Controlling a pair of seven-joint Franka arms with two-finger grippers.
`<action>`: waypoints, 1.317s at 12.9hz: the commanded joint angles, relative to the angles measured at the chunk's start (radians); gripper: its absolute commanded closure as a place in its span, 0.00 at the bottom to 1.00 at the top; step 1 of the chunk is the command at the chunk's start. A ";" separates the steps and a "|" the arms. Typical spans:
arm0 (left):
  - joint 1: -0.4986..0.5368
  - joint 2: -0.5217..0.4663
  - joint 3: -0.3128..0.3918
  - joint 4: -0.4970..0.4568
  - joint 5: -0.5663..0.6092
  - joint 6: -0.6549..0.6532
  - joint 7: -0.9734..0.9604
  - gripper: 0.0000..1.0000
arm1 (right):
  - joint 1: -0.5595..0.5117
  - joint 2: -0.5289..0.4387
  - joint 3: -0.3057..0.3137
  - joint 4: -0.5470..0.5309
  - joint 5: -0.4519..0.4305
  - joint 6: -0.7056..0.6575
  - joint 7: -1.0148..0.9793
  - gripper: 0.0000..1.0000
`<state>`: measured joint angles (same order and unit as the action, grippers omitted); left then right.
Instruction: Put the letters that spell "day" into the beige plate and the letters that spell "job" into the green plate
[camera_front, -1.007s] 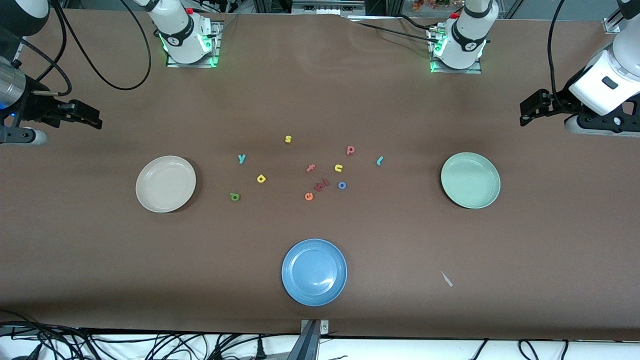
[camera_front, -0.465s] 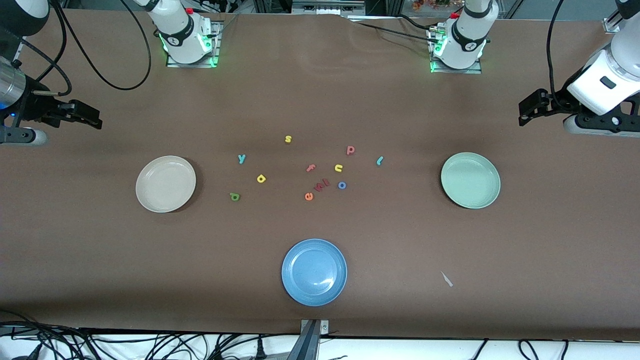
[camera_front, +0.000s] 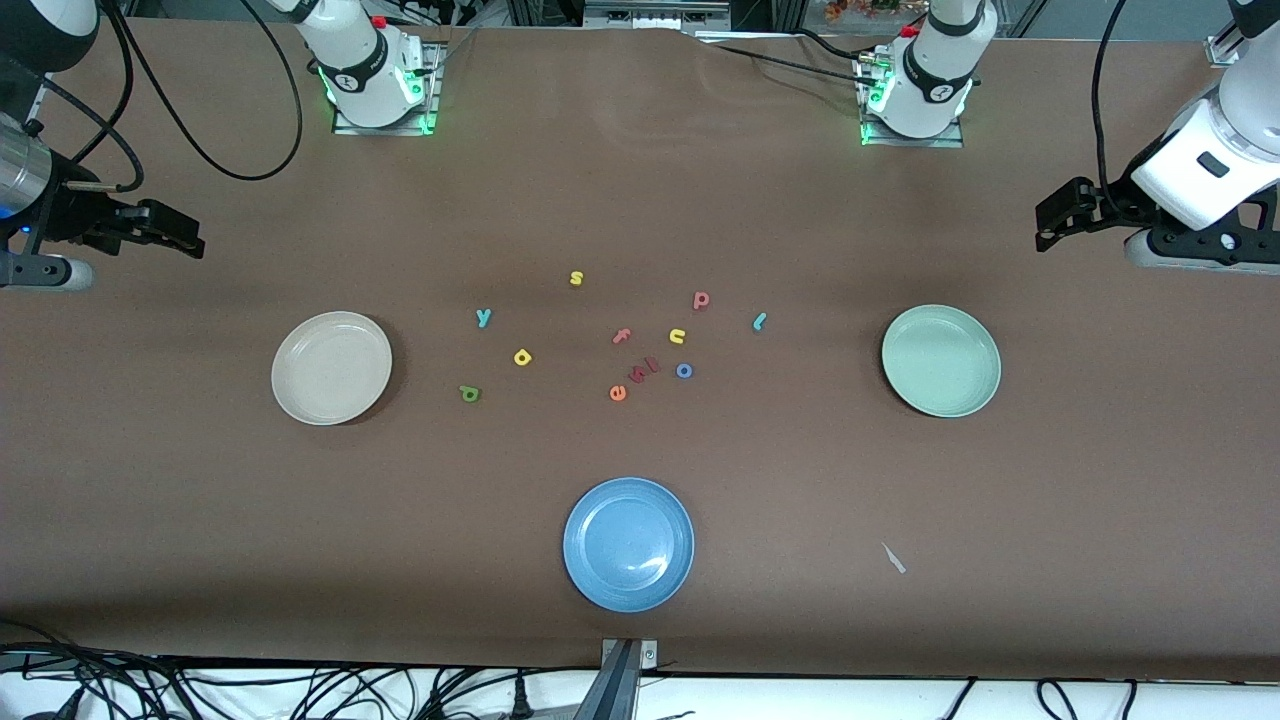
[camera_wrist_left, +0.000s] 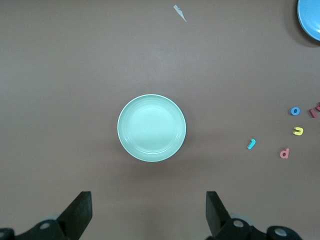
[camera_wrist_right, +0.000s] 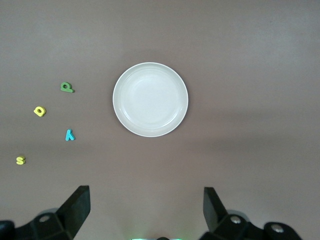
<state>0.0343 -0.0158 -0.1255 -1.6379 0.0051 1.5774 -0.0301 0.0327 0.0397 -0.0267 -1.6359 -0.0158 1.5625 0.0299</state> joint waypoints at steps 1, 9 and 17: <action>-0.005 0.011 -0.003 0.030 0.026 -0.020 0.010 0.00 | -0.001 -0.007 -0.004 0.001 0.017 -0.001 -0.001 0.00; -0.007 0.011 -0.003 0.032 0.016 -0.022 0.021 0.00 | 0.006 0.080 0.001 0.002 0.014 0.037 -0.015 0.00; -0.042 0.048 -0.032 0.036 -0.033 -0.031 0.021 0.00 | 0.108 0.267 0.001 -0.011 0.086 0.101 0.044 0.00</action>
<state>0.0094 0.0158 -0.1412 -1.6342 -0.0141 1.5748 -0.0266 0.1231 0.2776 -0.0221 -1.6348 0.0149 1.6271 0.0463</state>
